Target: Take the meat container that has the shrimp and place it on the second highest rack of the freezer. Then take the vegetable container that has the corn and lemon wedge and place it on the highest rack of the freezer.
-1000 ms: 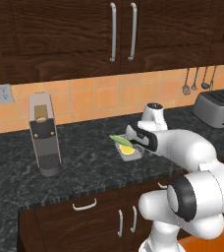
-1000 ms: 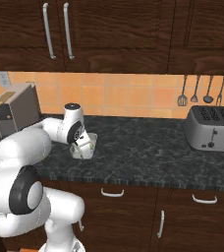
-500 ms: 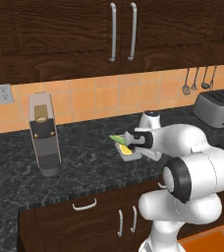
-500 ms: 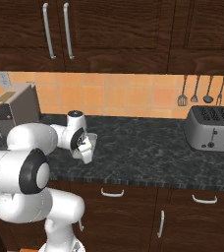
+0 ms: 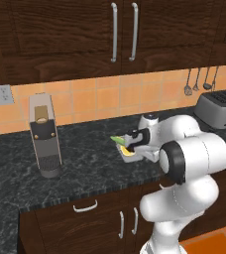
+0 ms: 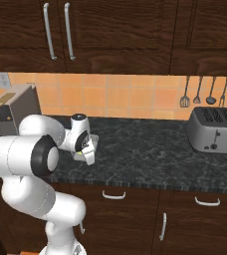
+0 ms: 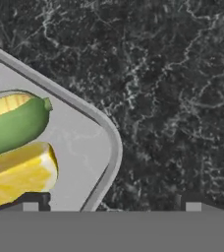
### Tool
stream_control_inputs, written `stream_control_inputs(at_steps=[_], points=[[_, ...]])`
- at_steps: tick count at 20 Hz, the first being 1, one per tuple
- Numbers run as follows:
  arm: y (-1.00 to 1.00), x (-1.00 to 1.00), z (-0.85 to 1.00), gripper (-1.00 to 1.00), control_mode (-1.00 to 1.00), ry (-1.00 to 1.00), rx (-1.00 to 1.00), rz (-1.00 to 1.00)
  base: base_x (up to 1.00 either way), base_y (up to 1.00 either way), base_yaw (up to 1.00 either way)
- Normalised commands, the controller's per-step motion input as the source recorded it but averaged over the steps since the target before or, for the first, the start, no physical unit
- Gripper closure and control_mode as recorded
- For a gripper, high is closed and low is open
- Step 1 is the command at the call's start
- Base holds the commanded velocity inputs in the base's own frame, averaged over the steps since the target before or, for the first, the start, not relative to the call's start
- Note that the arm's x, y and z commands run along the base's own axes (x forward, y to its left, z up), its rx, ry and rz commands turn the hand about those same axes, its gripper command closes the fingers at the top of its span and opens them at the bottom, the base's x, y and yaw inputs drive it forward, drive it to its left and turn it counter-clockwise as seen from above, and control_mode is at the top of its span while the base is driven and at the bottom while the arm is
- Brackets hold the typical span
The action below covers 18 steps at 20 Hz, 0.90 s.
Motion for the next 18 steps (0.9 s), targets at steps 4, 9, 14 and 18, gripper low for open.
stream_control_inputs(at_steps=[4,9,14,18], points=[[-0.01,0.23,-0.19,-1.00,-1.00,0.00,0.00,-0.08,0.00,0.00,0.00],[0.00,-0.25,-0.58,1.00,-1.00,0.00,0.00,-0.07,0.00,0.00,0.00],[0.00,-0.04,-0.19,1.00,-1.00,0.00,0.00,-0.10,0.00,0.00,0.00],[-0.04,-0.26,0.23,1.00,-1.00,0.00,0.02,-0.07,0.00,0.00,0.00]])
